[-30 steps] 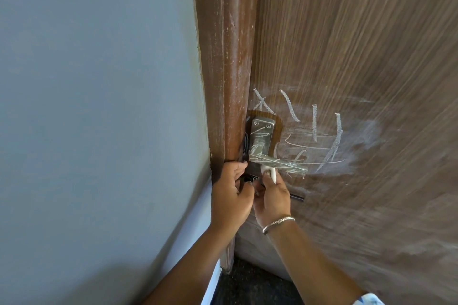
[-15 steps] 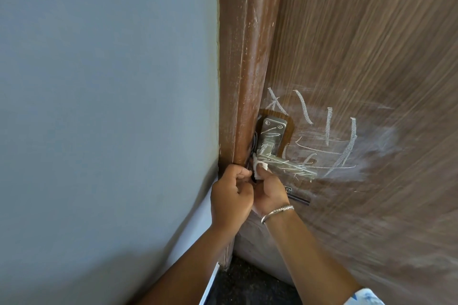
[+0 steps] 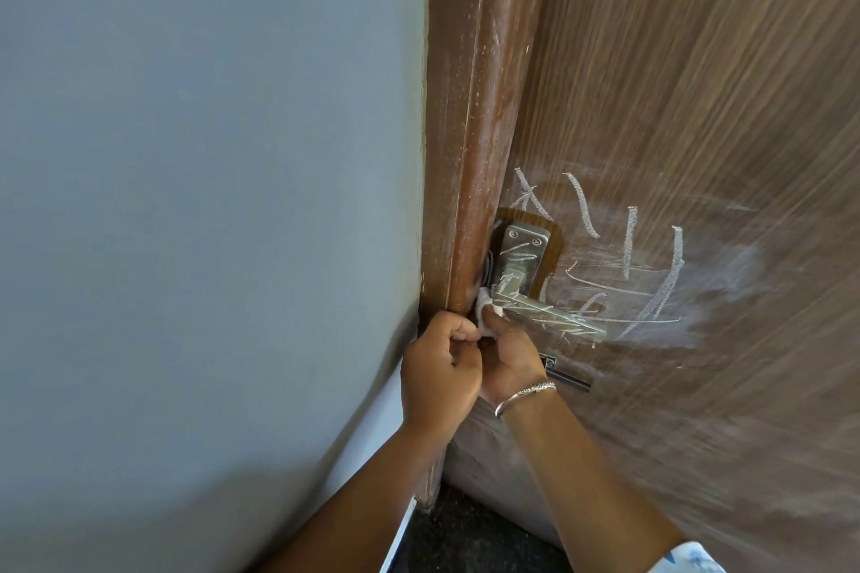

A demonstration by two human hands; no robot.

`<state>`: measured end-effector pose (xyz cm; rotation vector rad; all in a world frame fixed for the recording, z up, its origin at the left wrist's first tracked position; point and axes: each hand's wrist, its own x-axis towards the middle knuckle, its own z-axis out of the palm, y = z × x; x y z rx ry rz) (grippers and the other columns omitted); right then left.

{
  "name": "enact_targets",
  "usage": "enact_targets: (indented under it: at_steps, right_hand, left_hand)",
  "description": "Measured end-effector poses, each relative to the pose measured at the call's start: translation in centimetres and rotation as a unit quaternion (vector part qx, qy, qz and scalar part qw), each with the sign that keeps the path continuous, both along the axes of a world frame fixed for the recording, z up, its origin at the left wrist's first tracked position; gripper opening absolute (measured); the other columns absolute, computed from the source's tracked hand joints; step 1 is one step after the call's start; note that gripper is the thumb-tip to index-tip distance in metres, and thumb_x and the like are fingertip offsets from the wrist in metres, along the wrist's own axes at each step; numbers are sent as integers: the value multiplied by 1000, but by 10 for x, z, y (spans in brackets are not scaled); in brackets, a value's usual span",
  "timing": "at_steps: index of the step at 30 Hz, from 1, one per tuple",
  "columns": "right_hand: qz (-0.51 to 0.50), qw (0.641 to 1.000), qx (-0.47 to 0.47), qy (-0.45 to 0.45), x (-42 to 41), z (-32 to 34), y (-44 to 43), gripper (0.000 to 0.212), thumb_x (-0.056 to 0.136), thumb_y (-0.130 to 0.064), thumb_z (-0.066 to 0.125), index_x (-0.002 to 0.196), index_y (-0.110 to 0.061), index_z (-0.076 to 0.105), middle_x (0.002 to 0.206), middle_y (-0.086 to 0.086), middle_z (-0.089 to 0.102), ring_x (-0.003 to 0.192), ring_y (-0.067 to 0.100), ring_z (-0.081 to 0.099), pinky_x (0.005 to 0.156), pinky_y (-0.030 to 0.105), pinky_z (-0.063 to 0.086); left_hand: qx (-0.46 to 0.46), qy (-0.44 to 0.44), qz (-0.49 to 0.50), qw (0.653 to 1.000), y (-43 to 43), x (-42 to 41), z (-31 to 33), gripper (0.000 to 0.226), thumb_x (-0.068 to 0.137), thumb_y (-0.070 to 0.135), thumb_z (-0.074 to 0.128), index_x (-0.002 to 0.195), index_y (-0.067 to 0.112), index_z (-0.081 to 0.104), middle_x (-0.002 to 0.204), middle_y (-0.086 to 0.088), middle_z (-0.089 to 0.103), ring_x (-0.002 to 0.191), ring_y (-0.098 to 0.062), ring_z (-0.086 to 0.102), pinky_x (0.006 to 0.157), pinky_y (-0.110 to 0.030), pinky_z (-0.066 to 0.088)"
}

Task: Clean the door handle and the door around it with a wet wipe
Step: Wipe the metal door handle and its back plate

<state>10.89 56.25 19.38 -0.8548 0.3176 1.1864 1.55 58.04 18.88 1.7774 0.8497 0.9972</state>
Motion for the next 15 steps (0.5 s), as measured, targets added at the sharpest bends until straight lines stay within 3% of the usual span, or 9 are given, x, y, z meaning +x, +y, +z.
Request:
enact_targets:
  at_steps: [2,5,7,9,10,11,12,14,15]
  right_hand:
    - [-1,1000,-19,-5,0,2,2,26,94,-20,49,98,0,64,91,19,70,91,31,63,78,45,50]
    - [-15,999,-23,-25,4,-6,3,17,92,-16,52,103,-8,62,101,17,62,92,30,56,109,48,33]
    - [-41,997,-28,-55,1,-7,4,13,91,-11,52,97,-7,62,92,18,62,82,31,56,112,49,26]
    - [-69,988,-59,-121,-5,-7,2,22,92,-10,51,106,4,60,103,32,62,95,40,61,106,44,37]
    - [-85,977,-84,-178,-10,-7,1,25,91,-10,52,107,9,58,99,33,62,90,35,65,91,34,51]
    - [-99,961,-107,-235,-16,-9,0,24,89,-10,54,101,11,58,83,34,59,73,28,66,68,23,55]
    - [-106,945,-117,-285,-21,-10,1,20,89,-10,55,91,9,60,70,29,54,63,25,58,56,22,49]
    - [-104,931,-94,-338,-33,-12,3,14,90,-7,54,84,-3,65,72,17,58,70,25,52,65,33,46]
    - [-101,927,-73,-354,-38,-13,3,17,92,-5,51,95,-9,67,78,15,61,75,24,55,72,36,46]
  left_hand:
    - [-3,3,4,1000,1,-1,1,41,74,-1,55,74,40,56,74,19,67,76,-1,64,66,-14,52]
    - [-5,-1,7,1000,2,-2,2,44,74,-3,54,73,40,55,75,17,67,75,-4,65,66,-19,54]
    - [-6,-4,7,1000,3,-1,4,42,74,-3,54,73,39,55,75,15,67,75,-4,65,66,-23,55]
    - [-6,-6,7,1000,3,0,4,40,74,-3,55,74,37,56,75,15,67,75,-4,65,67,-23,55]
    - [-8,-6,7,1000,3,0,5,40,75,-4,55,74,36,57,75,15,67,75,-4,64,67,-23,55]
    - [-10,-9,8,1000,4,0,5,39,75,-5,55,74,34,58,75,14,67,75,-3,64,68,-22,54]
    - [-12,-13,10,1000,4,0,5,38,74,-6,55,73,32,58,75,14,67,75,-3,64,68,-20,53]
    - [-10,-28,16,999,4,1,6,34,74,-8,54,73,26,60,74,11,67,74,-2,63,68,-16,51]
    - [-7,-36,22,999,3,1,6,33,74,-9,54,73,24,60,73,11,67,73,-2,63,68,-14,50]
